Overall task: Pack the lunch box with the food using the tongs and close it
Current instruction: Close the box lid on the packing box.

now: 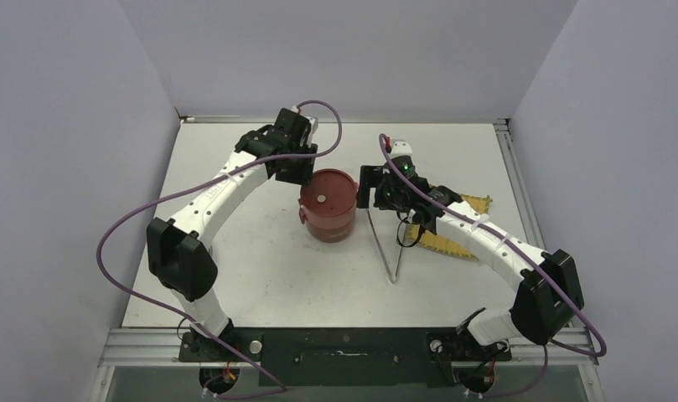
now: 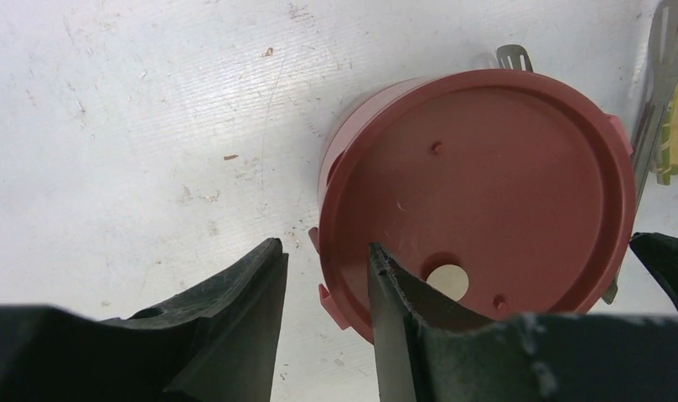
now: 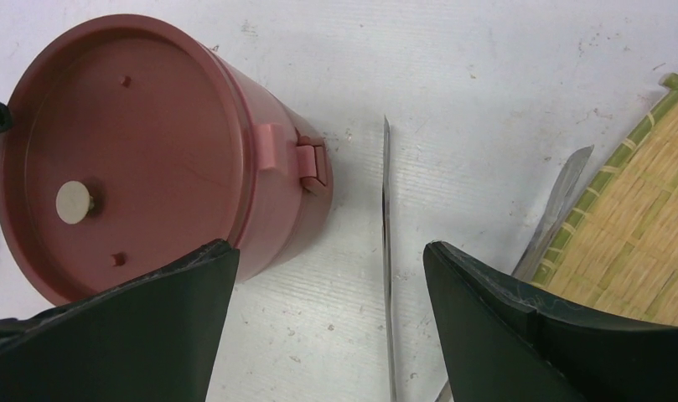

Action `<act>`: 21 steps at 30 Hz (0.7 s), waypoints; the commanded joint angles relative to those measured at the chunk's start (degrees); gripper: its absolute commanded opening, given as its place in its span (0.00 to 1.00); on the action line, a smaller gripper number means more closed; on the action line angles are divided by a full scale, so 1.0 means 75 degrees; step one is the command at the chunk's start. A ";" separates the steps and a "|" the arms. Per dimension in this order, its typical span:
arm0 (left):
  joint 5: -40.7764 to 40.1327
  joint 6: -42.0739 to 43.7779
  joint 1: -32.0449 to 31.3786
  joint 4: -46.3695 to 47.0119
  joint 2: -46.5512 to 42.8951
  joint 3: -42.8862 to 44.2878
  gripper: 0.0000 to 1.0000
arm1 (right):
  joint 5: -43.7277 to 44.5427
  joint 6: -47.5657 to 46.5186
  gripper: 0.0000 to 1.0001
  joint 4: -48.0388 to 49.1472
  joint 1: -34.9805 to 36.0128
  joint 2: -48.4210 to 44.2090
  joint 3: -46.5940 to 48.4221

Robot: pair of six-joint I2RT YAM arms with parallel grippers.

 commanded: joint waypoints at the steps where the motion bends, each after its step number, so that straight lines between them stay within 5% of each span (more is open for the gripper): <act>1: 0.0003 0.0129 0.0024 0.0477 -0.0326 -0.0092 0.40 | -0.0139 -0.0115 0.83 0.0397 0.0010 0.0228 0.0590; 21: 0.0563 0.0058 0.0247 0.1646 -0.0448 -0.0917 0.44 | -0.0237 -0.0060 0.84 0.0529 0.0078 0.1306 0.1501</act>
